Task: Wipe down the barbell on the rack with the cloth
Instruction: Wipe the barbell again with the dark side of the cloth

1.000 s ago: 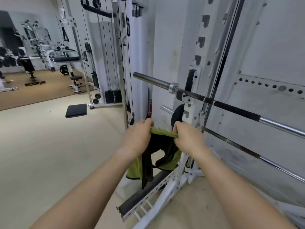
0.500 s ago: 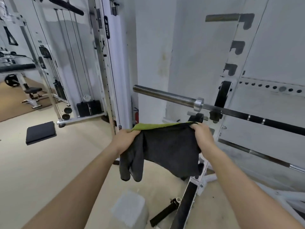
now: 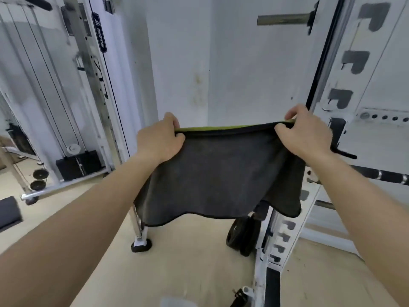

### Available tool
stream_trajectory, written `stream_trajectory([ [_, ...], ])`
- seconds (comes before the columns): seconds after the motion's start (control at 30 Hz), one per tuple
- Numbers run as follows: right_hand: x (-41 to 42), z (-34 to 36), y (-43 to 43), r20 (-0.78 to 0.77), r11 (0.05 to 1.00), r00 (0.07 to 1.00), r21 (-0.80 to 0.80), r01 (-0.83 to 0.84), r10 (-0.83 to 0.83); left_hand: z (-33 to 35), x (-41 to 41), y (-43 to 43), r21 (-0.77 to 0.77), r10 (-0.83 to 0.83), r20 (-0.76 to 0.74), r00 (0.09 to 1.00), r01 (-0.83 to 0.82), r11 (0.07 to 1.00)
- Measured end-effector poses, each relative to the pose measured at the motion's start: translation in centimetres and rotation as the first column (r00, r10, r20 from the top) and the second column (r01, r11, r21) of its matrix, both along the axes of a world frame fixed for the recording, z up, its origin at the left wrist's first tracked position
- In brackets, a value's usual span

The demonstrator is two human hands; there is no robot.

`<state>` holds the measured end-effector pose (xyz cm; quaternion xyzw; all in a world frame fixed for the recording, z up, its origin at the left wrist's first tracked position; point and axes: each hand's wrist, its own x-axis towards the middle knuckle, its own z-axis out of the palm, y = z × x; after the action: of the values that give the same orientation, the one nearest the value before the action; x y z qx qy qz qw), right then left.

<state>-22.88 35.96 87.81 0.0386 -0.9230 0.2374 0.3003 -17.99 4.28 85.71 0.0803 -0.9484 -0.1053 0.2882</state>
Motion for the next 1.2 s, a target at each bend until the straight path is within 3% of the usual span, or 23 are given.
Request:
stream_trajectory([
  [0.07, -3.7, 1.7, -0.4, 0.002, 1.000, 1.000, 0.002, 0.027, -0.027, 1.6, -4.4, -0.3, -0.046, -0.027, -0.071, 0.997, 0.024, 0.999],
  [0.13, -7.8, 2.7, -1.0, 0.131, 0.998, 0.990, 0.029, 0.049, -0.052, 2.9, -9.6, -0.7, -0.044, -0.057, -0.045, 0.997, 0.055, 0.998],
  [0.2, -10.7, 2.1, -2.1, 0.268, 0.959, 0.941, 0.245, 0.139, -0.205, 2.7, -14.3, -0.6, -0.075, -0.098, 0.188, 0.977, 0.113, 0.991],
  [0.27, -11.5, -0.4, -4.0, 0.233, 0.904, 0.940, 0.404, 0.141, -0.251, 0.1, -17.2, 0.3, 0.004, -0.209, 0.385, 0.899, 0.225, 0.974],
  [0.33, -11.1, -4.0, -6.2, 0.172, 0.911, 0.982, 0.413, -0.004, -0.073, -4.3, -17.9, 0.8, -0.007, -0.333, 0.323, 0.886, 0.354, 0.935],
  [0.4, -10.5, -7.5, -8.0, 0.205, 0.893, 0.978, 0.436, -0.116, 0.027, -7.8, -17.4, 0.2, -0.239, -0.385, 0.230, 0.894, 0.435, 0.868],
  [0.47, -10.7, -9.9, -9.3, 0.165, 0.857, 0.986, 0.512, -0.059, -0.031, -9.7, -17.4, -1.1, -0.335, -0.409, 0.129, 0.903, 0.428, 0.839],
  [0.57, -11.9, -11.0, -11.8, 0.038, 0.845, 0.992, 0.528, 0.084, -0.122, -9.7, -19.0, -2.7, -0.348, -0.417, 0.050, 0.908, 0.407, 0.844],
  [0.8, -13.7, -11.5, -20.8, -0.027, 0.859, 0.999, 0.509, 0.049, -0.041, -9.6, -20.7, -5.0, -0.420, -0.426, -0.048, 0.903, 0.369, 0.829],
  [0.93, -13.1, -11.5, -16.6, -0.029, 0.848, 0.995, 0.521, 0.095, -0.094, -9.4, -21.3, -3.5, -0.367, -0.390, -0.013, 0.921, 0.358, 0.859],
  [1.2, -12.0, -11.0, -5.3, 0.001, 0.808, 0.972, 0.556, 0.195, -0.235, -8.8, -20.5, 4.9, -0.367, -0.498, -0.009, 0.867, 0.461, 0.808],
])
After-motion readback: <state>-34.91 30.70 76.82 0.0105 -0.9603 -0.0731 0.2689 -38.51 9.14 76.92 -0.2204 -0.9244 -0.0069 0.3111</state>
